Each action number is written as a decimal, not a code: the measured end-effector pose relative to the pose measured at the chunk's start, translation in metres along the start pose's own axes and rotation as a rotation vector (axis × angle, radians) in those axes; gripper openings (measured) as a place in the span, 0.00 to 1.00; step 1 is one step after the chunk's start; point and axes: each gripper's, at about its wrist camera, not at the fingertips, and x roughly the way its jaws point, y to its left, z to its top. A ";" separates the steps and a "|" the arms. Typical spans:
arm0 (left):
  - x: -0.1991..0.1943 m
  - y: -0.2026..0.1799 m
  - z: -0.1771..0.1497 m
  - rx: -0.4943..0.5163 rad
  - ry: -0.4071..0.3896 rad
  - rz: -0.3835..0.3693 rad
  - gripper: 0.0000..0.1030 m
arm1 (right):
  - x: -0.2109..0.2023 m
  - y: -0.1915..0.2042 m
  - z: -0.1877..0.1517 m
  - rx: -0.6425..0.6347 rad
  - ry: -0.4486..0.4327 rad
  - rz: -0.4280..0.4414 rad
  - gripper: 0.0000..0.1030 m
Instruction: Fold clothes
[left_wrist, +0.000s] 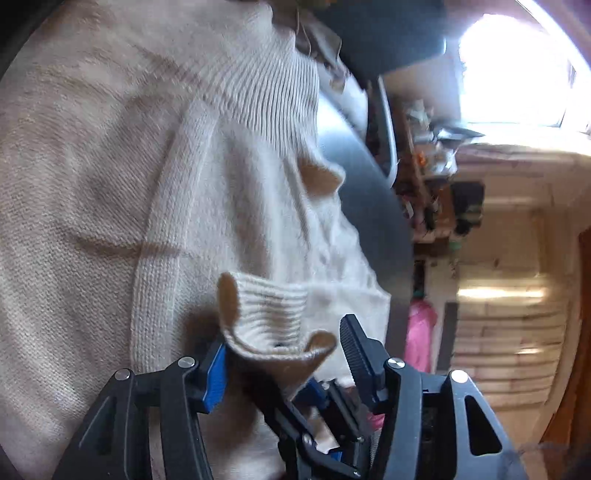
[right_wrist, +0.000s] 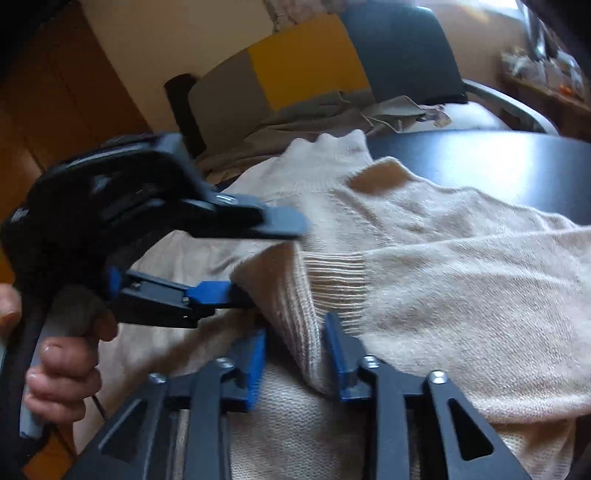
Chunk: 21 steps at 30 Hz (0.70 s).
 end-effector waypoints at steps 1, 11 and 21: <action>0.003 -0.001 -0.001 0.008 0.014 0.011 0.51 | 0.001 0.000 0.000 -0.005 0.000 0.003 0.40; -0.005 0.007 -0.008 0.041 -0.011 0.061 0.11 | -0.041 0.001 -0.016 -0.006 -0.082 -0.017 0.78; -0.066 -0.099 0.014 0.239 -0.176 -0.052 0.10 | -0.097 -0.061 -0.070 0.415 -0.169 0.210 0.81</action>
